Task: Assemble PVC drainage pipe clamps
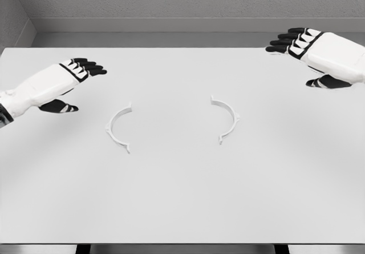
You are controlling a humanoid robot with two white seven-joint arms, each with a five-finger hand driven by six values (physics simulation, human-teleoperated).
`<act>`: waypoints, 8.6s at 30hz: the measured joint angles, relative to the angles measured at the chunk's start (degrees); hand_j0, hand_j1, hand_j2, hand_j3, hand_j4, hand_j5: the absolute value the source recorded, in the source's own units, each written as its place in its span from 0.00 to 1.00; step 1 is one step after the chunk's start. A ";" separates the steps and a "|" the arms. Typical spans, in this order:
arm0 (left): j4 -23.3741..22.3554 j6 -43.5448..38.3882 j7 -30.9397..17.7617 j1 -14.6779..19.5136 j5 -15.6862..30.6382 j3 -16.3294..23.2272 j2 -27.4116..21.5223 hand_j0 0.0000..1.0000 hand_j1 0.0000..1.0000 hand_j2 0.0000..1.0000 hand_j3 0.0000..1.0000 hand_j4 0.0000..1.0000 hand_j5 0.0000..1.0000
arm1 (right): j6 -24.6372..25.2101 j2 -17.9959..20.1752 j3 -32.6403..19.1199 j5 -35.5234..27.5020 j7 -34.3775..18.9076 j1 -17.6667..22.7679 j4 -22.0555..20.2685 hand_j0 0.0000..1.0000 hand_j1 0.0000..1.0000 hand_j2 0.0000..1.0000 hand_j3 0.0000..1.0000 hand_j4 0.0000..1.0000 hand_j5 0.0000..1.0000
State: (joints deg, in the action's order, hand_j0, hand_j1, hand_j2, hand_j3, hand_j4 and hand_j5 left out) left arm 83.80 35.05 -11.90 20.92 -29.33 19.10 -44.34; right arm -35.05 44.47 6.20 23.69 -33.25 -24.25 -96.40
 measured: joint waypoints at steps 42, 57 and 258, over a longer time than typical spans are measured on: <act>-7.48 0.01 -0.62 0.62 -3.06 5.26 7.72 1.00 1.00 1.00 1.00 1.00 1.00 | -0.09 -23.02 5.07 2.85 -1.77 -3.34 29.23 1.00 1.00 1.00 1.00 1.00 1.00; -8.21 0.00 -1.72 1.14 -3.14 5.39 10.28 1.00 1.00 1.00 1.00 1.00 1.00 | -0.10 -24.48 6.06 3.02 -1.77 -5.72 33.98 1.00 1.00 1.00 1.00 1.00 1.00; -4.39 0.04 -6.68 1.41 -4.41 5.36 18.32 1.00 1.00 1.00 1.00 1.00 1.00 | -0.11 -8.70 -3.11 -19.53 -1.78 5.97 21.29 1.00 1.00 1.00 1.00 1.00 1.00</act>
State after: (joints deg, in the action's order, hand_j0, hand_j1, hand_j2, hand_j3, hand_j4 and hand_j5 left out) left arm 79.41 35.09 -18.58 22.32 -33.74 24.46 -26.02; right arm -35.16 35.77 3.09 4.16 -35.03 -18.28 -75.12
